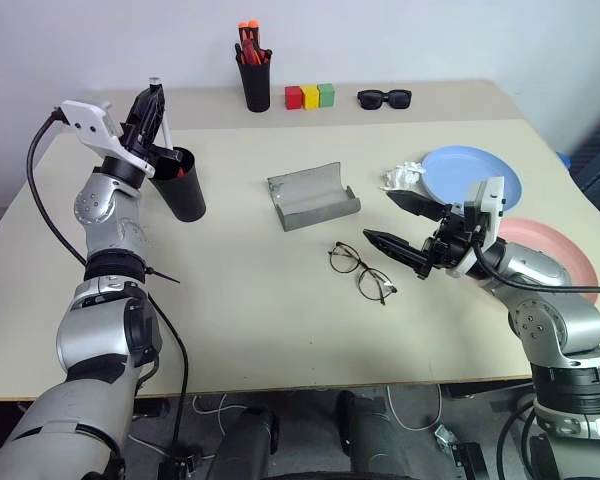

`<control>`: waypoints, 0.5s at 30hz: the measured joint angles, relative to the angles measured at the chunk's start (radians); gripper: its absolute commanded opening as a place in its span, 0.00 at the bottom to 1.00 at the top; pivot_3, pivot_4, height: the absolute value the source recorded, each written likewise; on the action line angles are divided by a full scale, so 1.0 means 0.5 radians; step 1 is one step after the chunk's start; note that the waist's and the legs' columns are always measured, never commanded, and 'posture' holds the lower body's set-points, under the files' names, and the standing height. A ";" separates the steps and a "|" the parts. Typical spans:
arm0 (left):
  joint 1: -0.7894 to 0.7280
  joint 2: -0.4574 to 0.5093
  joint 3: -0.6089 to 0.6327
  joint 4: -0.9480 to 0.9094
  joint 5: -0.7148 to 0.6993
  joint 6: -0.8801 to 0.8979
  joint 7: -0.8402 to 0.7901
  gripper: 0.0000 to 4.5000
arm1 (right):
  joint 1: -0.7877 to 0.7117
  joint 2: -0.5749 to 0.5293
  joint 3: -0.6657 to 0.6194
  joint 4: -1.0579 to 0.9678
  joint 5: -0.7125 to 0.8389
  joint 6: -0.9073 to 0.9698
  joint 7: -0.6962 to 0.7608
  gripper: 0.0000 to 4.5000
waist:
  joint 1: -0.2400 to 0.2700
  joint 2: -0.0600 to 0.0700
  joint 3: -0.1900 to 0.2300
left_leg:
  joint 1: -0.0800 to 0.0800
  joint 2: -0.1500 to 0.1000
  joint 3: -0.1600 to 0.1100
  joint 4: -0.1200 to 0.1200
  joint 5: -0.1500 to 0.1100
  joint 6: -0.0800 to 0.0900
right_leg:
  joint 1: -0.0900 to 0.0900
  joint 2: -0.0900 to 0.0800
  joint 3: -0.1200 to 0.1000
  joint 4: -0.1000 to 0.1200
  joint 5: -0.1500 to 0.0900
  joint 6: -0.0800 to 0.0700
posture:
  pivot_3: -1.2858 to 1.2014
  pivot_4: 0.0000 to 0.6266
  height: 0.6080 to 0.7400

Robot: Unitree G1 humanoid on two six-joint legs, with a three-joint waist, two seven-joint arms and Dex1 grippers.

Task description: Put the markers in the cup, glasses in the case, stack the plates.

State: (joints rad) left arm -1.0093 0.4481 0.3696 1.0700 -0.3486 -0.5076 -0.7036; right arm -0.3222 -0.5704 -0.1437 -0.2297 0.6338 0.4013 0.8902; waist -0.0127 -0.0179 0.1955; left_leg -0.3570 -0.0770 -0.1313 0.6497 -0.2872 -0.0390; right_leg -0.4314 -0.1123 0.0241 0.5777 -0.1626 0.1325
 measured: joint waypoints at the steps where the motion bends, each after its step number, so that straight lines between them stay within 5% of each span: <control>1: 0.008 0.005 0.000 0.015 0.012 -0.021 0.008 0.00 | 0.000 0.000 0.000 -0.004 0.000 0.000 0.000 1.00 | 0.000 0.000 0.000 | 0.000 0.000 0.000 0.000 0.000 0.000 | 0.000 0.000 0.000 0.000 0.000 0.000 | 0.52 0.24 1.00; 3: 0.039 0.015 -0.001 0.042 0.041 -0.063 0.039 0.09 | 0.003 0.000 0.000 -0.005 -0.003 0.000 0.000 1.00 | 0.000 0.000 0.000 | 0.000 0.000 0.000 0.000 0.000 0.000 | 0.000 0.000 0.000 0.001 0.000 0.000 | 0.52 0.24 1.00; 11: 0.076 0.023 0.004 0.059 0.069 -0.093 0.065 0.99 | 0.004 -0.001 0.000 -0.005 -0.004 0.000 0.002 1.00 | 0.002 0.000 0.000 | 0.000 0.000 0.000 0.000 0.000 0.000 | 0.000 0.000 0.000 0.001 0.000 0.000 | 0.52 0.24 1.00; 15: 0.131 0.022 0.004 0.057 0.062 -0.099 0.039 0.99 | 0.004 -0.002 0.000 -0.005 -0.005 0.000 0.002 1.00 | 0.000 0.000 0.000 | 0.000 0.000 0.000 0.000 0.000 0.000 | 0.000 0.000 0.000 0.001 0.000 0.000 | 0.52 0.24 1.00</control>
State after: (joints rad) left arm -0.9436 0.4591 0.3716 1.0986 -0.3174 -0.5572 -0.6840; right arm -0.3201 -0.5715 -0.1438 -0.2322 0.6315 0.4012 0.8914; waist -0.0128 -0.0179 0.1955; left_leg -0.3567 -0.0769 -0.1314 0.6497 -0.2872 -0.0390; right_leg -0.4314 -0.1122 0.0241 0.5781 -0.1625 0.1325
